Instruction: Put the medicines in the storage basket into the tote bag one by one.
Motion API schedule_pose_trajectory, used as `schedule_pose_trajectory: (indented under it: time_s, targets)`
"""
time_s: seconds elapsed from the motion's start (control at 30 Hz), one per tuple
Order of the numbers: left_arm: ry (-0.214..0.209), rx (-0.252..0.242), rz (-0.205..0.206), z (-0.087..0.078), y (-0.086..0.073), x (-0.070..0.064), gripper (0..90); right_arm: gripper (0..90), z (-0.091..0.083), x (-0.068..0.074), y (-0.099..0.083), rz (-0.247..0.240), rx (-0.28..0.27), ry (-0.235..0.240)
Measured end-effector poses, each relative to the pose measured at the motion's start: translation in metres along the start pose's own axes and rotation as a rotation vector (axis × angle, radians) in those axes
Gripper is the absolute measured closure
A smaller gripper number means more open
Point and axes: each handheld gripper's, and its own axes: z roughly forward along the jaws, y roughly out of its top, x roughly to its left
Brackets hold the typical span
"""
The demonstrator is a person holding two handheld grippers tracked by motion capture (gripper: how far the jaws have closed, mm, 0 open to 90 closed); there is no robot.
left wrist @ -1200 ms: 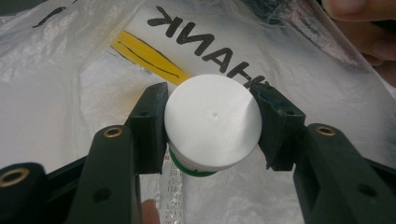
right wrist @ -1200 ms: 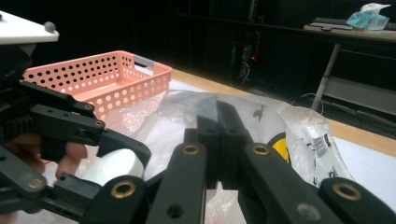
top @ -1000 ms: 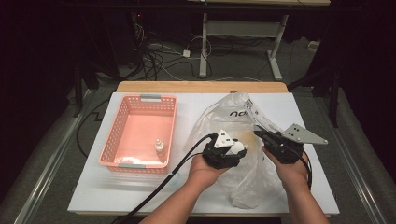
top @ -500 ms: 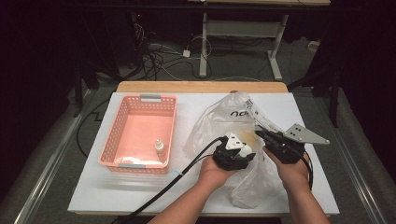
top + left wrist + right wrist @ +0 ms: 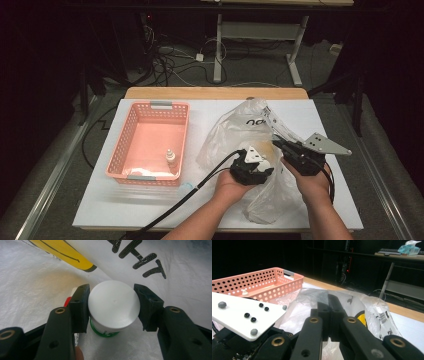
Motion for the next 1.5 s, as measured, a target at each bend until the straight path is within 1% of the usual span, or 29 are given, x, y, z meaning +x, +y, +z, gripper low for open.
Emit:
schedule_pose_trajectory:
  time_s: [0.07, 0.2, 0.27, 0.3, 0.33, 0.43, 0.47, 0.57, 0.63, 0.9, 0.97, 1.03, 1.17, 1.33, 1.4, 1.47, 1.5]
  targets:
    - [-0.001, 0.004, 0.002, 0.001, -0.001, 0.000, 47.8, 90.0, 0.000, 0.000, 0.000, 0.006, 0.004, -0.001]
    - [0.000, 0.002, 0.003, 0.000, -0.001, 0.001, 46.2, 90.0, 0.001, 0.000, -0.001, 0.003, 0.006, 0.000]
    - [-0.005, -0.005, 0.005, -0.002, 0.000, 0.002, 45.5, 90.0, 0.001, 0.000, -0.001, 0.003, 0.006, 0.000]
    - [-0.006, -0.008, 0.004, -0.003, 0.001, 0.001, 42.7, 90.0, 0.001, 0.000, -0.001, -0.003, 0.005, 0.002]
    - [-0.009, -0.006, 0.001, -0.005, 0.001, 0.001, 42.2, 90.0, 0.002, 0.000, -0.001, -0.002, 0.007, 0.002]
    - [-0.004, -0.007, -0.003, -0.011, 0.000, 0.000, 40.2, 90.0, 0.002, 0.001, -0.002, 0.002, 0.010, 0.004]
    - [-0.011, -0.011, -0.005, -0.014, 0.000, 0.000, 40.2, 90.0, 0.003, 0.001, -0.002, 0.001, 0.009, 0.005]
    - [-0.012, -0.022, -0.002, -0.024, -0.005, -0.001, 39.3, 90.0, 0.003, 0.000, -0.002, -0.001, 0.013, 0.005]
    - [-0.011, -0.021, -0.002, -0.031, -0.008, -0.001, 38.2, 90.0, 0.002, 0.000, -0.002, 0.002, 0.011, 0.002]
    - [-0.013, -0.055, -0.023, -0.061, -0.019, 0.001, 38.1, 90.0, 0.001, 0.000, -0.001, 0.000, 0.009, -0.002]
    - [-0.017, -0.050, -0.030, -0.067, -0.022, 0.002, 34.0, 90.0, 0.001, 0.000, -0.002, 0.001, 0.011, -0.001]
    - [-0.024, -0.052, -0.034, -0.072, -0.025, 0.003, 32.6, 90.0, 0.002, 0.000, -0.002, -0.003, 0.013, -0.001]
    - [-0.018, -0.061, -0.024, -0.084, -0.028, 0.003, 27.4, 90.0, 0.002, 0.000, -0.001, -0.004, 0.011, 0.000]
    - [-0.013, -0.065, -0.019, -0.101, -0.029, 0.003, 18.7, 90.0, 0.000, 0.000, 0.000, -0.005, 0.000, -0.003]
    - [-0.001, -0.071, -0.020, -0.110, -0.029, 0.004, 15.0, 90.0, 0.000, 0.000, 0.000, -0.002, 0.003, -0.004]
    - [0.013, -0.077, -0.018, -0.117, -0.029, 0.005, 13.9, 90.0, 0.000, 0.000, 0.000, -0.001, 0.006, -0.004]
    - [0.026, -0.076, -0.022, -0.121, -0.029, 0.005, 10.6, 90.0, 0.000, 0.000, 0.000, -0.002, 0.005, -0.004]
